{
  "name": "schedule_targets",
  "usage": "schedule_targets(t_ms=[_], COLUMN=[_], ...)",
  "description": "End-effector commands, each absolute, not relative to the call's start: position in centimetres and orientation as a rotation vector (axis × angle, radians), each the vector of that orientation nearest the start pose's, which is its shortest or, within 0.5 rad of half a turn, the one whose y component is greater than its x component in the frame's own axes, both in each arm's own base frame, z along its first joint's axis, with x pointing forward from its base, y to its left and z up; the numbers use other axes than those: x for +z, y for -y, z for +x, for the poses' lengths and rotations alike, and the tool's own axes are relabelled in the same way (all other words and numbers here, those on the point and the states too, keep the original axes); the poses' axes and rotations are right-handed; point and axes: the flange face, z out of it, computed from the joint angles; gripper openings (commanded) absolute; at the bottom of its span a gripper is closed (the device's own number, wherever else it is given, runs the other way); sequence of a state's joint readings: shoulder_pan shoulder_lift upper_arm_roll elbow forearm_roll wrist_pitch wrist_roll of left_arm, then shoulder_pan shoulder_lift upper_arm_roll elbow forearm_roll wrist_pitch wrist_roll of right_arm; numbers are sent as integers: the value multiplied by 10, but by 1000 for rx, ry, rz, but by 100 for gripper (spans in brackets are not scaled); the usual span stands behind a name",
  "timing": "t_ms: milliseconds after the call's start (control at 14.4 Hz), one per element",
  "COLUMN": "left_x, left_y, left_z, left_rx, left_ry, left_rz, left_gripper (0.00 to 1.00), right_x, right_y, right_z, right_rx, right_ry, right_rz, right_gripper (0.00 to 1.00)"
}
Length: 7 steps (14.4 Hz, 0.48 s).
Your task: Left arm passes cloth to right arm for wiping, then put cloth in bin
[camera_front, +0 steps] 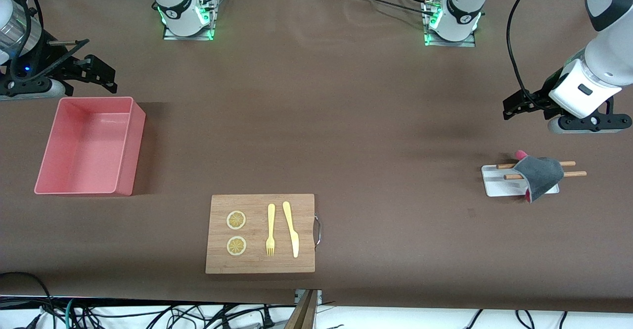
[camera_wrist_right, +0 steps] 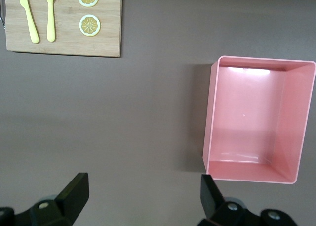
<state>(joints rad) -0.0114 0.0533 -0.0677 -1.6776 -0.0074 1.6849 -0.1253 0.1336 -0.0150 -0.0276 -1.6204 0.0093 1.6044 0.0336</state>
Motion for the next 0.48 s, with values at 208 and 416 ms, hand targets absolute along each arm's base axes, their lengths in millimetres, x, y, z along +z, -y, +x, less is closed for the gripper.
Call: schedule_targets(t_ms=[208, 416], left_x=[543, 537], left_y=[45, 40], left_z=[581, 585], left_rx=[95, 99], left_ry=[26, 36], left_rz=[-3130, -3129], left_gripper=[100, 100], right_x=[618, 617], right_y=[-56, -56], right_z=[549, 549], right_rx=[8, 13], right_ry=[132, 134], right_rz=[-3133, -3133], right_gripper=[100, 100])
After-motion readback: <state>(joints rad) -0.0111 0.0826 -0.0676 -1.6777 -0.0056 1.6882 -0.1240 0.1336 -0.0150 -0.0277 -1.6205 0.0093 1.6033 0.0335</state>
